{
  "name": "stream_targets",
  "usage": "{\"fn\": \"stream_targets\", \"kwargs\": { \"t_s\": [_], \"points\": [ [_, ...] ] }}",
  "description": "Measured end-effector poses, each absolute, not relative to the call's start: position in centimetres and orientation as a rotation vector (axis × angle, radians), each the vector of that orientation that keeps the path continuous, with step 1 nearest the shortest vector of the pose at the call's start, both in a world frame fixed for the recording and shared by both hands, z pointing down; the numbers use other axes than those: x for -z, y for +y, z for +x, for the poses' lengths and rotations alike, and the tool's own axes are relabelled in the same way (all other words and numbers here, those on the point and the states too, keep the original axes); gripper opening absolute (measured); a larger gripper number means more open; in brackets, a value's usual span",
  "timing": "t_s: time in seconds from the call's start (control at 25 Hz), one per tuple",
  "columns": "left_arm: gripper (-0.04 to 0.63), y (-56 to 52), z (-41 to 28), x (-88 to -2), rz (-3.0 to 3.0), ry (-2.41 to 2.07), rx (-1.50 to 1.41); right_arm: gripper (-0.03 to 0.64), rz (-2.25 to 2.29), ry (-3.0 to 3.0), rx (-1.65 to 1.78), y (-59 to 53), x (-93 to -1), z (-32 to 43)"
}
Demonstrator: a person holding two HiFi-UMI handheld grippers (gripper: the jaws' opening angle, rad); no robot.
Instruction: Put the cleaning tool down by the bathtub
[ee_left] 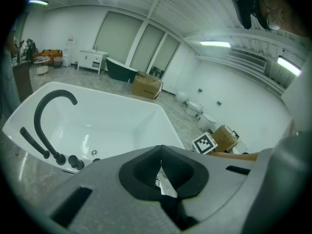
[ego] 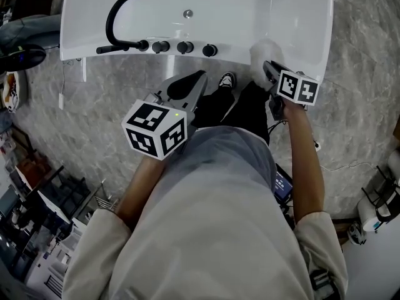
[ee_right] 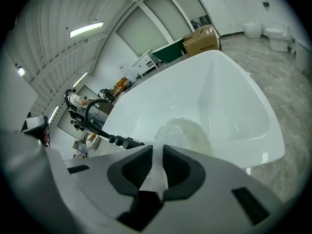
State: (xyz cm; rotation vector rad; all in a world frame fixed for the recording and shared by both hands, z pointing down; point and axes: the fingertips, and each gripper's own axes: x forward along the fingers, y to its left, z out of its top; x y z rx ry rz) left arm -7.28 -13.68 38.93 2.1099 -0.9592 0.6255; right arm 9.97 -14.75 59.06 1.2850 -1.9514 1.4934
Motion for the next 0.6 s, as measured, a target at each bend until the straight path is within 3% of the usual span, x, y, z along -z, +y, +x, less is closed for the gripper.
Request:
{"fn": "stream_targets", "kwargs": {
  "t_s": [0.6],
  "points": [
    [0.005, -13.9, -7.2, -39.3, 2.095, -0.946, -0.638, 0.063, 1.318, -1.943, -1.511, -16.3, -60.9, 10.2]
  ]
}}
